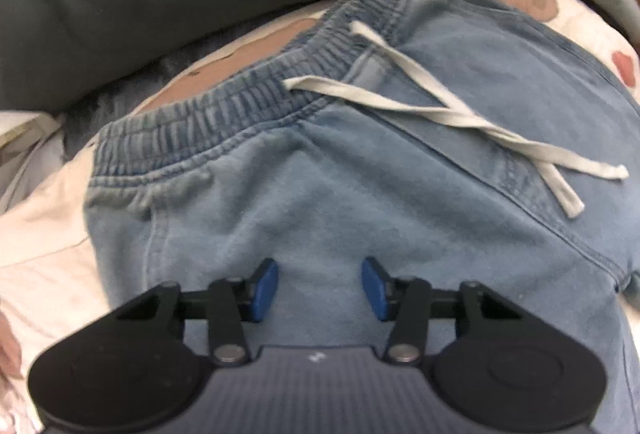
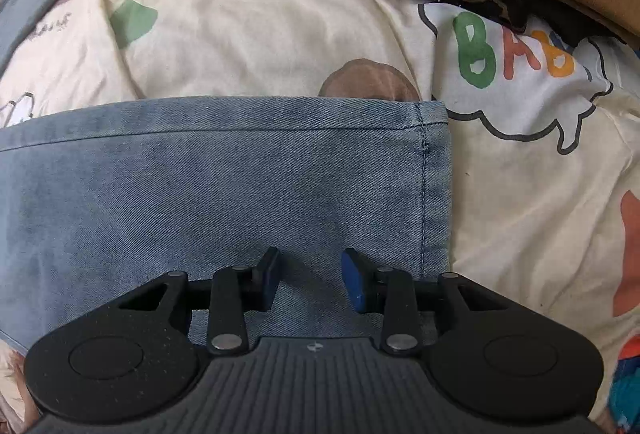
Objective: Fold clothes
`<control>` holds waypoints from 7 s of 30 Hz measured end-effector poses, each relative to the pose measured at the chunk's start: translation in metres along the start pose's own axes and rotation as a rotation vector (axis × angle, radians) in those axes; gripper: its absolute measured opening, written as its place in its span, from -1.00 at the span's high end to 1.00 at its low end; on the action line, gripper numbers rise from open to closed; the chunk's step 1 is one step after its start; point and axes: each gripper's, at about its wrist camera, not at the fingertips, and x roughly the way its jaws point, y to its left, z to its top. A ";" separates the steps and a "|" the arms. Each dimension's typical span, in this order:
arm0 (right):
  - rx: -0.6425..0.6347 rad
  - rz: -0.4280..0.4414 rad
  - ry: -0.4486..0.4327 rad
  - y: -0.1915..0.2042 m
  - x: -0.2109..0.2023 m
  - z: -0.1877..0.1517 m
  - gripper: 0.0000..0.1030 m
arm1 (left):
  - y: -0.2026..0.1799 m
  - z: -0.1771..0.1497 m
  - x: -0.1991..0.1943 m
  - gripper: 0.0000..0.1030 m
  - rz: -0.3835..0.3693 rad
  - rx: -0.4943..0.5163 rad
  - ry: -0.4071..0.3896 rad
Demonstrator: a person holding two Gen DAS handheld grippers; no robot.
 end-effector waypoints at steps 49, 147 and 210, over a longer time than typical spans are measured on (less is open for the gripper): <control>0.036 0.013 -0.228 0.007 -0.062 0.028 0.02 | -0.085 0.193 0.029 0.58 -0.077 -0.122 -0.072; -0.240 0.132 -0.458 0.178 -0.004 0.279 0.17 | -0.197 0.151 0.025 0.39 -0.028 0.325 -0.156; -0.278 0.202 -0.667 0.051 -0.243 0.191 -0.05 | -0.036 0.070 -0.195 -0.16 -0.096 0.204 -0.243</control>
